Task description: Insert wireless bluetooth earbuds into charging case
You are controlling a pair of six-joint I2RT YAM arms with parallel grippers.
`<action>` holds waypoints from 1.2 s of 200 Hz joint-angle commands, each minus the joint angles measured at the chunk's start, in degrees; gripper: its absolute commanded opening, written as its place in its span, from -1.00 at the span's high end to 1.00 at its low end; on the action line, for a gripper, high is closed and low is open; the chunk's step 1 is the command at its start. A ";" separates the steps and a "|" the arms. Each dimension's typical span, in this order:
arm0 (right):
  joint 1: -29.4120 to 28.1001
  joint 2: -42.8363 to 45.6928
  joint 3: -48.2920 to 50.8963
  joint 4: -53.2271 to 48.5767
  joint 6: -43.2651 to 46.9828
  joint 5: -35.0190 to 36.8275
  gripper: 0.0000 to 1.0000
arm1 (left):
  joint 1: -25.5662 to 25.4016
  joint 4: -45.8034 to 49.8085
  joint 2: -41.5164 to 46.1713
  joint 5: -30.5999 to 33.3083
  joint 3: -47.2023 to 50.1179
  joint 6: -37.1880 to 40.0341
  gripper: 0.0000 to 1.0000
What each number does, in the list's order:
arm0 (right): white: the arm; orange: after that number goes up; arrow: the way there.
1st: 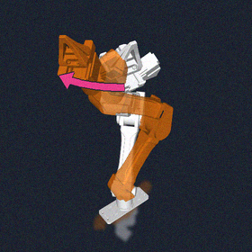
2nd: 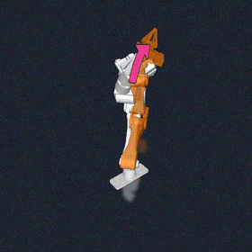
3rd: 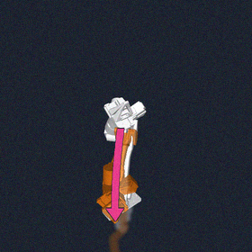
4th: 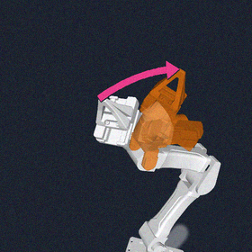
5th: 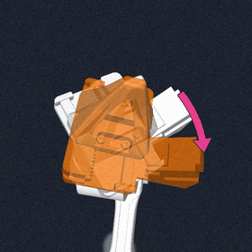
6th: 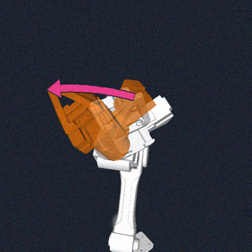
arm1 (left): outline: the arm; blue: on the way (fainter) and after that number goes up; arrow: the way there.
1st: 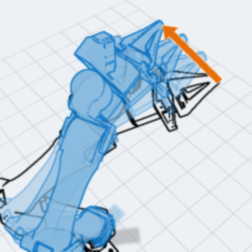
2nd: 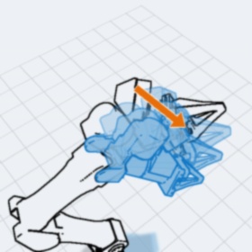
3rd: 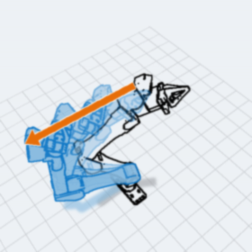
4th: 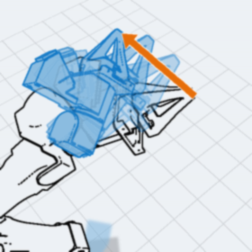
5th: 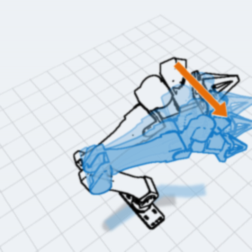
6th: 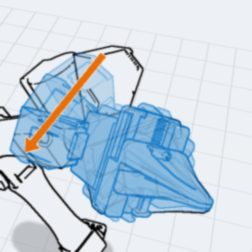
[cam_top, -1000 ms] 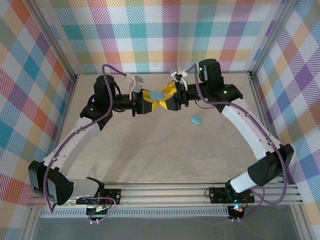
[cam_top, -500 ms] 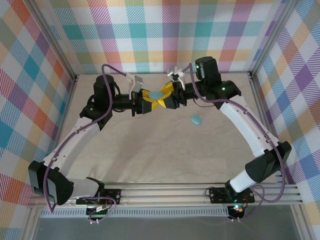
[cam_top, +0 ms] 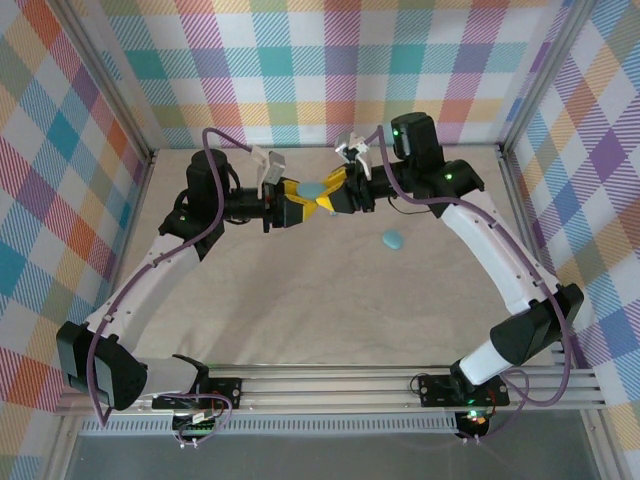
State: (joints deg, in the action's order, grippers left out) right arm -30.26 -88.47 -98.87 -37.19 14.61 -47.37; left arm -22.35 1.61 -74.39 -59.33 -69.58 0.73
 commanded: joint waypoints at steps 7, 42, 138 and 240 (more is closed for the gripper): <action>-0.07 -1.35 -3.03 0.14 -4.87 1.79 0.54 | -0.33 -1.74 0.74 -2.22 -0.47 -0.48 0.71; 1.83 -2.73 -3.61 3.07 -13.41 -2.16 0.68 | -0.41 -2.11 0.68 -2.71 -0.14 -0.73 0.71; 4.33 -4.53 -4.23 7.88 -28.73 -5.33 0.41 | -0.37 -2.89 0.56 -2.65 0.47 -0.42 0.72; 4.76 -4.94 -3.81 7.00 -33.21 5.56 0.12 | -0.41 -3.16 1.50 -1.64 2.16 -0.58 0.73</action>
State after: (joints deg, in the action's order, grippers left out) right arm -26.76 -91.85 -101.45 -31.86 -16.32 -48.31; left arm -22.24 0.05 -74.39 -57.25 -67.61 -0.56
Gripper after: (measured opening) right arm 0.423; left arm 0.349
